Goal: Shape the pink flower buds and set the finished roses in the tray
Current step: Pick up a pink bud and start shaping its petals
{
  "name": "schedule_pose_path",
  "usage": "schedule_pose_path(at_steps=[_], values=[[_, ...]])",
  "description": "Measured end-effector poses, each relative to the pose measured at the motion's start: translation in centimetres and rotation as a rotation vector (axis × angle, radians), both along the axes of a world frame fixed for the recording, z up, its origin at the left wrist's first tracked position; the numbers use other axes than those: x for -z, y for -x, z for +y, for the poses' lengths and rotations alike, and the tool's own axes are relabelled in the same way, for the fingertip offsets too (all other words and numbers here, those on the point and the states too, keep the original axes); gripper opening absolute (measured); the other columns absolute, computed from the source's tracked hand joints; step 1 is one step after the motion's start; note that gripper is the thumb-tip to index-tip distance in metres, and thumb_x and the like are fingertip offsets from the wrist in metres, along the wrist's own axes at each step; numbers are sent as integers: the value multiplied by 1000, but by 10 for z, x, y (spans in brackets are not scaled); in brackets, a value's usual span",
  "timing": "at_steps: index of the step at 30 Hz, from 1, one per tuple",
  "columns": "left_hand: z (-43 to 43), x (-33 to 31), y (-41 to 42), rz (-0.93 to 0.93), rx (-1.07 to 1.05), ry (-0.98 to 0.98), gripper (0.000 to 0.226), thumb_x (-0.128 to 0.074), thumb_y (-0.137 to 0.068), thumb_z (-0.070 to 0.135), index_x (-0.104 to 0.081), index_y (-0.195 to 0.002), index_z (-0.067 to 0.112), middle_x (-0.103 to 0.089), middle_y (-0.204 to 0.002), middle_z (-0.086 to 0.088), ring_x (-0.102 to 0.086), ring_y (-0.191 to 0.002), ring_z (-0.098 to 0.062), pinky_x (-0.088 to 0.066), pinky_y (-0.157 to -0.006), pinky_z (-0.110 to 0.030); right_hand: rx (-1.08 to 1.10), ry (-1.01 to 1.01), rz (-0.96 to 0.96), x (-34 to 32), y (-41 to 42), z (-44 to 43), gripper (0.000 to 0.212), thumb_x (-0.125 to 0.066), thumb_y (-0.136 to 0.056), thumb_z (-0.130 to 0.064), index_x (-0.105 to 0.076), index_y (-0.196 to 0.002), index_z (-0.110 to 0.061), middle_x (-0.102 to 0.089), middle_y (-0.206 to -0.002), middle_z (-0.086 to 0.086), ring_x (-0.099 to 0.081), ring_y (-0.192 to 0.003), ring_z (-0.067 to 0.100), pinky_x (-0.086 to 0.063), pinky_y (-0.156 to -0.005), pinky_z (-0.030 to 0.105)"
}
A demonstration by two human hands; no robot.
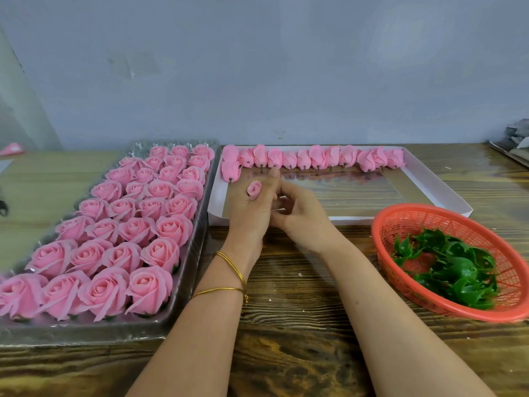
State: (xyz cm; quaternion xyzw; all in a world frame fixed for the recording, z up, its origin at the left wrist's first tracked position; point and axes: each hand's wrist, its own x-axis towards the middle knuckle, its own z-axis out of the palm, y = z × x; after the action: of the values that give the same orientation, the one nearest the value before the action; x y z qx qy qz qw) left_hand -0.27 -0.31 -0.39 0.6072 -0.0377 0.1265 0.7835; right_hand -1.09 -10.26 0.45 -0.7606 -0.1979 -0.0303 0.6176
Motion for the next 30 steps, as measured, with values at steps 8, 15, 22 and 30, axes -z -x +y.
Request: schedule_pose_path(at_steps=[8,15,22,30], values=[[1,-1,0,-18,-49,-43,30,-61,-93,32,-67,-99,3,-68,-85,-6,-68,-90,-22,-58,-81,-40,2,25,-9,-6,4,1,21,-63,-81,13,-65,-101,6,-68,-101,18,-63,-90,16,-53,-89,37],[3,-1,1,-76,-163,-132,29,-55,-97,30,-68,-82,8,-67,-75,-5,-66,-76,-15,-55,-70,-27,172,-161,50,-16,7,1,22,-58,-62,-21,-63,-83,-20,-61,-60,-22,-52,-58,-8,-41,-62,9],[-2,1,2,-126,-146,-216,35,-52,-97,16,-52,-63,7,-48,-48,6,-48,-46,-3,-40,-46,-16,193,-189,20,-12,3,2,18,-62,-95,-21,-62,-78,-17,-63,-71,-12,-59,-66,-3,-47,-66,16],[-5,-1,7,-165,-93,-324,35,-56,-96,15,-62,-63,29,-61,-56,18,-55,-55,4,-41,-51,-10,194,-221,143,-8,2,3,11,-68,-90,-15,-62,-92,-6,-66,-101,23,-64,-89,20,-53,-65,24]])
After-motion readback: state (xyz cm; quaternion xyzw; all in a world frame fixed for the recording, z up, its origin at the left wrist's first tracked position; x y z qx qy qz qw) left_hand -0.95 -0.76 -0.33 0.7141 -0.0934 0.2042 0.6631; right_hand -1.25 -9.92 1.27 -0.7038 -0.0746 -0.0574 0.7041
